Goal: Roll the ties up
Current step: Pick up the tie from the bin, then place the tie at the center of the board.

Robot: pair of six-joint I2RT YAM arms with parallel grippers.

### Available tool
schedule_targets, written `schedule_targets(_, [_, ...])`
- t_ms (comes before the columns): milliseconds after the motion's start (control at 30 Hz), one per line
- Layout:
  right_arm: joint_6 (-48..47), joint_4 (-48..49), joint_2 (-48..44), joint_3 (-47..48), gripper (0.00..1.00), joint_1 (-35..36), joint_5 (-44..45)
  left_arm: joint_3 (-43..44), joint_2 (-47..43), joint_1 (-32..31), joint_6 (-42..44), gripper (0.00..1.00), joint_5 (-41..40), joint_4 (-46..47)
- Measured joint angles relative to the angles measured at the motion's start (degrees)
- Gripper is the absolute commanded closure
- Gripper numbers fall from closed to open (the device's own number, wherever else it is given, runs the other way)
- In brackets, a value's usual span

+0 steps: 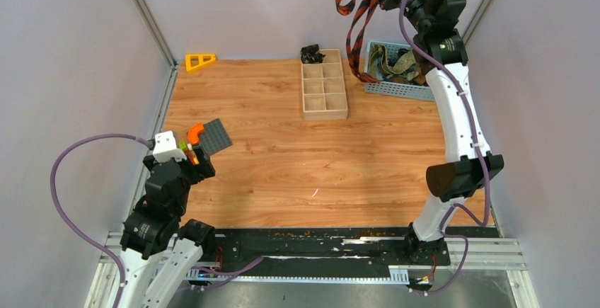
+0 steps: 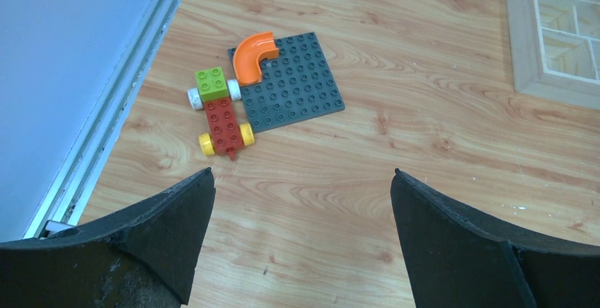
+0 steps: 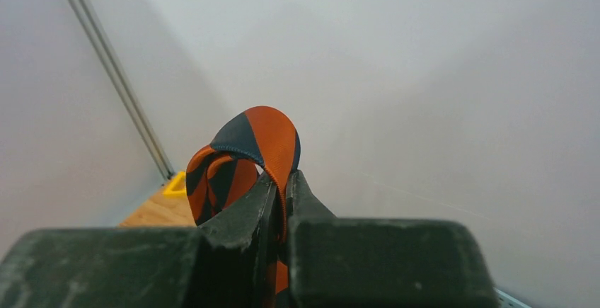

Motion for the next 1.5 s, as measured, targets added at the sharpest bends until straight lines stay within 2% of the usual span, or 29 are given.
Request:
schedule_targets(133, [2.91,0.48,-3.5,-0.24,1.0,3.8,0.98,0.0,0.0,0.0,0.02,0.0,0.0,0.0])
schedule_targets(300, [6.62,3.26,-8.22,-1.95,1.0,12.11,1.86,0.0,0.0,0.02,0.02,0.0,0.02,0.0])
schedule_targets(467, [10.64,7.1,-9.2,-1.49,1.0,16.96,-4.61,-0.02,-0.02,0.09,0.02,0.0,0.02,0.0])
schedule_targets(633, [12.5,5.09,-10.91,-1.9,1.0,16.15,-14.99,-0.02,-0.33,0.09,0.04,0.0,0.02,0.02])
schedule_targets(733, [13.6,2.8,-15.5,-6.01,1.0,13.88,-22.8,-0.02,-0.37,0.11,0.11,0.0,0.09,0.11])
schedule_targets(833, [20.44,4.5,-22.14,-12.26,1.0,8.31,-32.89,-0.04,-0.37,0.11,0.17,0.0,0.48,0.37])
schedule_targets(967, [31.32,12.31,-22.51,-11.96,1.0,5.05,-42.38,-0.04,0.15,0.15,0.2,0.0,1.27,0.42])
schedule_targets(1100, [43.36,22.99,-15.91,-10.19,1.0,5.84,-49.7,-0.04,0.87,0.52,0.26,0.0,1.75,0.42])
schedule_targets(1200, [54.64,35.32,-6.49,-11.26,1.0,6.78,-52.54,-0.04,0.74,0.55,0.35,0.0,1.73,0.42])
schedule_targets(1267, [62.71,44.35,2.73,-9.97,1.0,7.91,-53.81,-0.04,0.52,0.59,0.37,0.0,1.73,0.44])
schedule_targets(1400, [82.18,60.26,28.57,-4.74,1.0,11.76,-55.04,-0.07,0.22,0.74,0.39,0.0,1.64,0.42])
schedule_targets(1500, [92.83,66.88,43.87,-2.84,1.0,15.34,-55.78,-0.13,0.07,0.74,0.42,0.0,1.51,0.42])
